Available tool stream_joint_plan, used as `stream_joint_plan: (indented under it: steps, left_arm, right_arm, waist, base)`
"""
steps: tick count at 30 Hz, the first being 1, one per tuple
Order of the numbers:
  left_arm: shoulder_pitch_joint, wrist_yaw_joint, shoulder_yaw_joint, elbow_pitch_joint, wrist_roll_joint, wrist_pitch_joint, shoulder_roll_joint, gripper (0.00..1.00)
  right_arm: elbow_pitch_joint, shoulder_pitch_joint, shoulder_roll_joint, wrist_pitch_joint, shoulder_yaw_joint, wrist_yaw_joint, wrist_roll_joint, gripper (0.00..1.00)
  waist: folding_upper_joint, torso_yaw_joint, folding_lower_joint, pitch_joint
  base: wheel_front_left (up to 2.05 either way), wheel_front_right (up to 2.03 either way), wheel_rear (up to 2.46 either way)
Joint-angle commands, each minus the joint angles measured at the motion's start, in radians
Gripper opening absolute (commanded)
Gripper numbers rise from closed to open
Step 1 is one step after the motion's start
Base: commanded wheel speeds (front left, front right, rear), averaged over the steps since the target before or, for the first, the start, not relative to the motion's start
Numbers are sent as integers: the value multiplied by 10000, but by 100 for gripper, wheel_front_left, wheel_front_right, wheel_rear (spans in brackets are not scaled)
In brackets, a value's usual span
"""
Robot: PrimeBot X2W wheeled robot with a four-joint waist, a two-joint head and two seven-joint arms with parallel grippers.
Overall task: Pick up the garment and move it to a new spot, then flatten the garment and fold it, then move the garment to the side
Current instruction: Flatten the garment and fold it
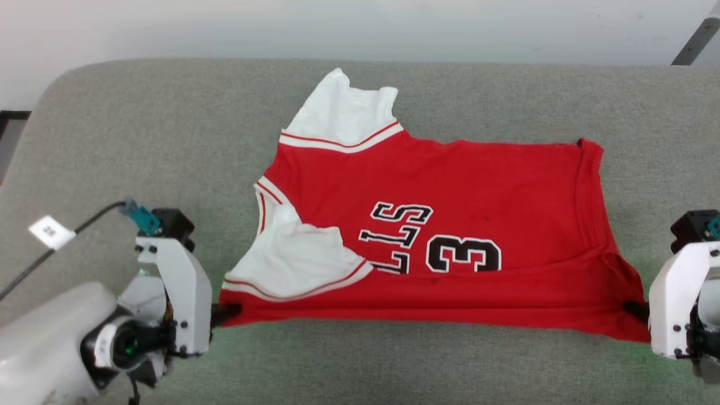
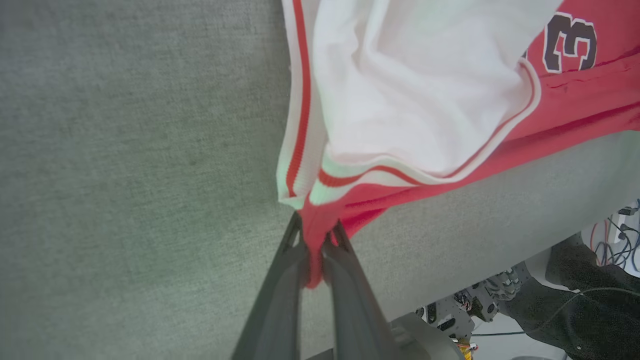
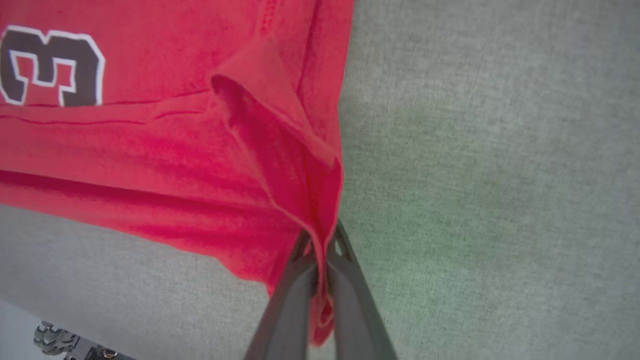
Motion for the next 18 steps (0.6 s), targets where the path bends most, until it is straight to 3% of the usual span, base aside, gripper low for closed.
stream_joint_plan:
  steps: [1,10,12,13,14,15,16,17,18]
  left_arm:
    - [246,194,-73,-199,-20,15,135,0]
    - [779,372,-239,-329,-114,-212,-132,0]
    - [810,350,-268,-204,-97,-227,-218,11]
    - [806,332,-267,-166,-102,-230,-253,14]
    - [792,323,-253,-122,-101,-245,-284,29]
    - [751,322,-235,-82,-80,-245,-299,42]
    - [700,318,-213,-57,-67,-247,-305,47]
    - [641,324,-184,-39,-49,-265,-289,62]
    - [579,364,-152,-22,-3,-281,-248,99]
  right_arm:
    - [-197,294,-19,157,-122,-14,76,0]
    - [-725,775,364,322,-115,-13,-10,0]
    - [-769,815,412,367,-71,-13,-31,7]
    - [-783,830,428,391,-59,-13,-48,18]
    - [-810,835,450,384,-61,-13,-63,38]
    - [-839,828,464,389,-64,-13,-70,43]
    - [-870,818,484,396,-79,-13,-50,49]
    - [-899,797,491,384,-102,-13,-14,95]
    - [-946,762,478,363,-107,-13,-12,100]
  waist:
    - [0,-5,0,4]
    - [0,-104,0,128]
    - [0,-128,0,153]
    - [0,-138,0,161]
    - [0,-146,0,167]
    - [0,-157,0,172]
    - [0,-168,0,173]
    - [0,-182,0,172]
    - [0,-200,0,177]
  base:
    - [0,0,0]
    - [0,0,0]
    - [0,0,0]
    - [0,0,0]
    - [0,0,0]
    - [0,0,0]
    - [0,0,0]
    - [0,0,0]
    - [0,0,0]
